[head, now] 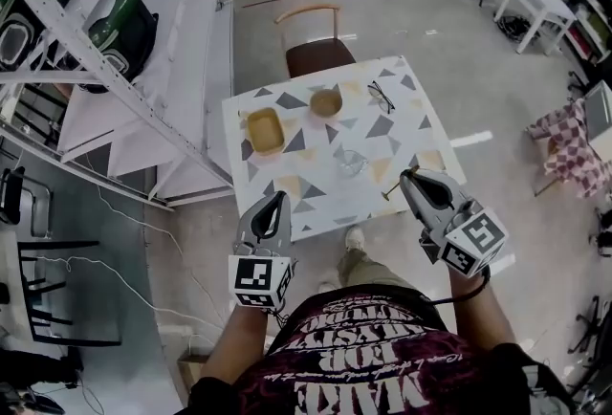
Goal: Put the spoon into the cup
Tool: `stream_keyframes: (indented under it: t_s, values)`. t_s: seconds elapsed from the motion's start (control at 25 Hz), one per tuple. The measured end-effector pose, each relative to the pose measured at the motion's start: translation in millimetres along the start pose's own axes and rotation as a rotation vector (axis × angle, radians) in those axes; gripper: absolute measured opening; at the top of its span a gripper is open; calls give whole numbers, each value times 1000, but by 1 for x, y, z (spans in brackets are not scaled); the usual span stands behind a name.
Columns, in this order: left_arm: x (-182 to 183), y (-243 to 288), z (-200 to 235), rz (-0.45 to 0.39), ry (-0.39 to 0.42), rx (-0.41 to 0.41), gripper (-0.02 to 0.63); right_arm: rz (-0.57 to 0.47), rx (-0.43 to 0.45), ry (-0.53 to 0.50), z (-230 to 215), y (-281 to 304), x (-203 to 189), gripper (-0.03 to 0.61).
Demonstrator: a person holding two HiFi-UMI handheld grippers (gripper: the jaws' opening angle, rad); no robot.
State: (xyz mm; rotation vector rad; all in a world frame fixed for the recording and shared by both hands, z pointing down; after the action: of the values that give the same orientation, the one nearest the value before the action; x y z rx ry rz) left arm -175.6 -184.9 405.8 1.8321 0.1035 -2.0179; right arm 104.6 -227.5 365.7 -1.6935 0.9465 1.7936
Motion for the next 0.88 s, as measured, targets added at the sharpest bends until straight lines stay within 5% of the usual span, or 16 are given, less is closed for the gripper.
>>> stream_keyframes:
  t_s: [0.88]
  values:
    - [-14,106,24,102,-43,61,2,150,130,80,-84,100,-54,31]
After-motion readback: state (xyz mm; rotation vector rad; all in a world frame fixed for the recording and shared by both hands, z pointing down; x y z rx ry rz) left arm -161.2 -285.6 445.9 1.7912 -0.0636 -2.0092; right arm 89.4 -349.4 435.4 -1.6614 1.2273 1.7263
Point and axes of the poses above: the fingertips, and each gripper's own axes: y forward along the fingers, z to its left, x out of its top, the point moved 7 cm from there along -y, backward along the fingers, and after that the axes turned 7 degrees about -y, right-handed, at the moved point
